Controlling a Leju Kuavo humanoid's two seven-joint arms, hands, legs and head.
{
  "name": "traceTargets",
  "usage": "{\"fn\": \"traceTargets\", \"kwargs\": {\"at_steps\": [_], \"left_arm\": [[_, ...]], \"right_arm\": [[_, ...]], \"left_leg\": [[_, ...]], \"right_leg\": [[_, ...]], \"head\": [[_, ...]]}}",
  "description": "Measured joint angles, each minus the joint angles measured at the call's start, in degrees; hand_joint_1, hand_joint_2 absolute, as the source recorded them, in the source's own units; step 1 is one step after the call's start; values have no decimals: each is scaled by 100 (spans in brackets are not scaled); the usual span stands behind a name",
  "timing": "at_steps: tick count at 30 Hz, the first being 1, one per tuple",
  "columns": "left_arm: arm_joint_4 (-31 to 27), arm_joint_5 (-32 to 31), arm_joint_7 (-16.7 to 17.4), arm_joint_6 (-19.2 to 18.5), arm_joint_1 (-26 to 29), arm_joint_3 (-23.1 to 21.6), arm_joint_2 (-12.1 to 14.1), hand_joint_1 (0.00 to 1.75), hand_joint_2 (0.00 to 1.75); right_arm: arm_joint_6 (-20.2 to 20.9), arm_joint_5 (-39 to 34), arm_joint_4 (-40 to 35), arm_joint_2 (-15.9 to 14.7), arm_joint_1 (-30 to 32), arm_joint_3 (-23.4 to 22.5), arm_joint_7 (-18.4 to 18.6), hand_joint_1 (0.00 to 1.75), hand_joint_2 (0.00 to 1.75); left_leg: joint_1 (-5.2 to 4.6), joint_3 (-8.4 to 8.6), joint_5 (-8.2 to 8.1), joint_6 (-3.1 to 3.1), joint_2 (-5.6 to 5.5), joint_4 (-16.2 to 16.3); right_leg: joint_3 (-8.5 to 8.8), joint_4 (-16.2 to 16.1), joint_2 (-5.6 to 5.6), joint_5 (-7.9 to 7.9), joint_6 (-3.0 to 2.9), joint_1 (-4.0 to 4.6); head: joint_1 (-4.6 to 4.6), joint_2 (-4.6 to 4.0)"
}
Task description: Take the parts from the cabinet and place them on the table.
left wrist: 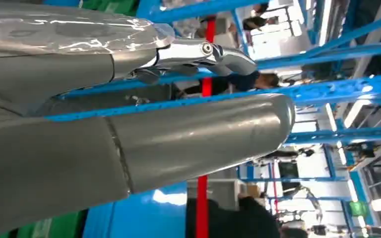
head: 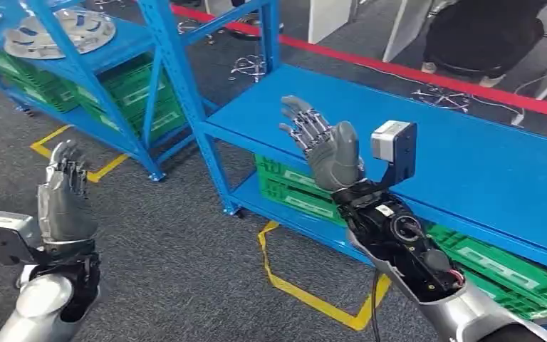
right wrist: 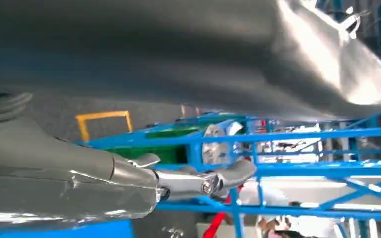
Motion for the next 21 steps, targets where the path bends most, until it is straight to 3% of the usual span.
{"fn": "traceTargets", "kwargs": {"at_steps": [1, 2, 3, 4, 5, 6, 7, 9, 10, 11, 12, 14, 15, 16, 17, 18, 19, 20, 21], "left_arm": [[0, 0, 2, 2, 15, 0, 11, 0, 0], [0, 0, 2, 9, 18, 0, 20, 0, 0], [0, 0, 2, 9, 17, 0, 24, 0, 0], [0, 0, 2, 13, 16, 0, 24, 0, 0], [0, 0, 2, 31, 15, 0, 33, 0, 0], [-2, -7, 4, 35, 21, 0, 37, 0, 0], [-2, -7, 13, 44, 28, 0, 39, 0, 0], [-4, -9, 17, 44, 23, 0, 41, 0, 0], [-4, -9, 17, 46, 21, 0, 39, 0, 0], [-4, -9, 24, 44, 24, 0, 37, 0, 0], [-13, -11, 22, 44, 24, 0, 39, 0, 0], [-13, -13, 26, 44, 43, 0, 41, 0, 0], [-13, -13, 30, 44, 55, 0, 41, 0, 0], [-13, -13, 44, 46, 72, 0, 41, 0, 0], [-13, -13, 48, 48, 84, 0, 41, 0, 0], [-13, -15, 50, 55, 92, 0, 41, 0, 0], [-17, -22, 63, 63, 95, 2, 41, 0, 0], [-33, -41, 72, 74, 103, 9, 41, 0, 0], [-52, -63, 90, 94, 117, 24, 44, 0, 0]], "right_arm": [[-11, 0, 4, 0, 0, 7, -7, 0, 0], [-15, 0, 4, 0, -1, 9, -20, 0, 0], [-17, 0, 4, 0, -1, 13, -37, 0, 0], [-17, 0, 4, 0, -1, 15, -48, 0, 0], [-17, 0, 4, 0, 0, 20, -59, 0, 0], [-17, 2, 7, 0, -3, 26, -68, 0, 0], [-15, 4, 7, 4, 5, 31, -81, 0, 0], [-15, 17, 7, 4, 27, 35, -85, 0, 0], [-15, 17, 7, 4, 31, 35, -85, 0, 0], [-17, 17, 7, 4, 40, 33, -96, 0, 0], [-15, 17, 9, 4, 25, 39, -90, 0, 0], [-15, 20, 13, 4, 41, 48, -92, 0, 0], [-11, 20, 22, 4, 52, 52, -94, 0, 0], [7, 20, 33, 4, 61, 61, -92, 0, 0], [13, 20, 42, 4, 63, 68, -94, 0, 0], [13, 20, 46, 4, 62, 72, -94, 0, 0], [22, 20, 46, 4, 58, 74, -94, 0, 0], [28, 20, 46, 4, 55, 79, -96, 0, 0], [31, 20, 51, 9, 41, 81, -96, 0, 0]], "left_leg": [[0, -74, 102, 19, -4, 16], [-4, -4, 323, 47, -12, -243], [-6, 206, 653, 82, -55, -779], [-6, 447, 939, 114, -191, -1336], [4, 634, 1114, 141, -487, -1791], [23, 698, 1070, 138, -497, -1972], [-10, 704, 1066, 129, -418, -1958], [-34, 725, 1054, 169, -321, -1961], [22, 764, 1083, 202, -231, -2034], [13, 809, 1089, 227, -163, -2071], [7, 829, 1076, 259, -103, -2075], [-7, 844, 1053, 285, 43, -2074], [-7, 845, 1043, 283, 112, -2073], [-1, 855, 1030, 272, 186, -2072], [6, 871, 1012, 251, 252, -2070], [13, 899, 991, 233, 309, -2068], [21, 938, 963, 209, 371, -2063], [4, 974, 931, 167, 416, -2058], [-43, 971, 907, 130, 459, -2036]], "right_leg": [[4, 1, 90, 0, 0, 6], [11, 2, 179, 0, 0, 8], [24, 3, 269, -1, 1, 8], [34, 3, 342, -3, 5, 7], [27, 2, 392, -6, 12, -14], [-7, 40, 488, -23, 44, 27], [-29, 19, 536, -19, 70, 1], [-38, -23, 660, -6, 148, -40], [-104, -8, 665, -21, 181, -8], [-143, 147, 266, -132, 192, 20], [-299, 513, 14, -349, 210, 12], [-774, 1521, -125, -784, 254, -23], [-959, 1885, -137, -888, 278, -42], [-1012, 1956, -154, -843, 299, -66], [-892, 1703, -177, -661, 317, -90], [-648, 1253, -223, -414, 326, -103], [-325, 637, -351, -130, 329, -104], [-74, 127, -627, 9, 320, -94], [32, 15, -815, -72, 290, 14]], "head": [[-15, 0], [-28, 0], [-42, 0], [-48, 0], [-61, 0], [-63, 0], [-59, 0], [-59, 0], [-54, 0], [-30, 0], [55, 0], [79, 0], [90, 0], [112, 0], [131, 0], [151, 0], [177, 0], [220, 0], [265, 0]]}}
